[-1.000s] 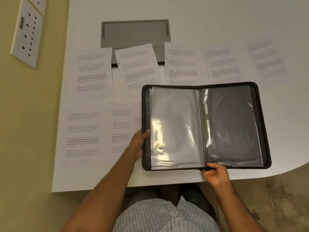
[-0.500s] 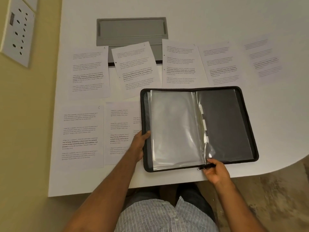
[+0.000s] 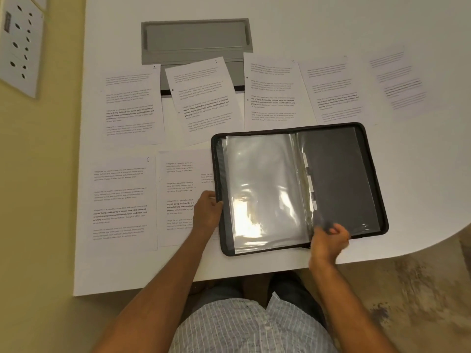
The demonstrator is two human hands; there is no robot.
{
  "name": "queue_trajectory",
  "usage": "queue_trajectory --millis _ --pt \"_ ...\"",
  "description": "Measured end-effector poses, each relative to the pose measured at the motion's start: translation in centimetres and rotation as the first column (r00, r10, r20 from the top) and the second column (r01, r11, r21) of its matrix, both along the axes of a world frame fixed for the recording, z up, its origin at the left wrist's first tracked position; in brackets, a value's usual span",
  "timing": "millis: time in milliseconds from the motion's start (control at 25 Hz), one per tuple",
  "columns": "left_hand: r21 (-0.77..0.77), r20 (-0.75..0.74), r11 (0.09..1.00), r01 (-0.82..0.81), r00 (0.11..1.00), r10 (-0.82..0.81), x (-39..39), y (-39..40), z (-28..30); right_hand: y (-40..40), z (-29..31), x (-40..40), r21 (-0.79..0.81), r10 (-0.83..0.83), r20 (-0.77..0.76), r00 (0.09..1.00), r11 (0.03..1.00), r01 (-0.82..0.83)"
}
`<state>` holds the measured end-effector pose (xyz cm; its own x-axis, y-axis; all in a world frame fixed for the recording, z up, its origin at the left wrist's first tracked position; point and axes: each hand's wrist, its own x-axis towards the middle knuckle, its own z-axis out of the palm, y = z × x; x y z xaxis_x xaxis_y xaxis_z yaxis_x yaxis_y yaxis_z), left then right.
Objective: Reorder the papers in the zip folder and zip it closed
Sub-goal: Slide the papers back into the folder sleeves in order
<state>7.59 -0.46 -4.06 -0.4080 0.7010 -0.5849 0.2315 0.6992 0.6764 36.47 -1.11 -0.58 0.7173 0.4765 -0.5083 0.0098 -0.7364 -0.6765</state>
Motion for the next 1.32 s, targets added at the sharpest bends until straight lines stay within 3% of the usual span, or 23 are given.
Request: queue_trajectory --millis 80,160,280,640,760,1000,1200,1320 --pt "0.027 -0.139 0.994 0.109 0.985 -0.105 0.4 -0.5 0.0 0.4 0.0 -2.3 0.031 0.298 0.004 0.955 0.954 -0.298" --pt "0.016 -0.191 0.988 0.155 0.97 -0.149 1.2 -0.7 0.3 0.9 -0.3 -4.4 -0.039 0.542 0.094 0.835 0.84 -0.541" --pt "-0.049 -0.183 0.977 0.208 0.96 -0.213 2.6 -0.5 1.0 1.1 -1.2 -5.7 -0.147 0.716 0.181 0.674 0.697 -0.701" --pt "-0.176 -0.025 0.984 -0.019 1.0 0.014 3.3 1.3 1.8 1.6 -0.9 -3.9 -0.218 0.797 0.15 0.585 0.604 -0.767" --pt "-0.217 -0.015 0.976 -0.009 1.0 0.006 2.9 1.7 1.2 2.3 -0.8 -3.0 -0.231 0.814 0.108 0.571 0.579 -0.782" --pt "-0.344 -0.165 0.939 0.0 0.984 -0.06 6.7 2.4 2.9 3.4 -0.4 -1.3 -0.21 0.839 0.034 0.543 0.537 -0.817" --pt "-0.454 -0.171 0.889 -0.05 0.985 -0.032 7.7 3.7 3.5 4.8 0.2 0.8 -0.111 0.847 -0.104 0.522 0.512 -0.852" --pt "-0.282 -0.064 0.955 -0.089 0.995 0.074 8.1 3.5 3.3 6.0 0.8 2.0 -0.078 0.798 -0.265 0.541 0.541 -0.837"
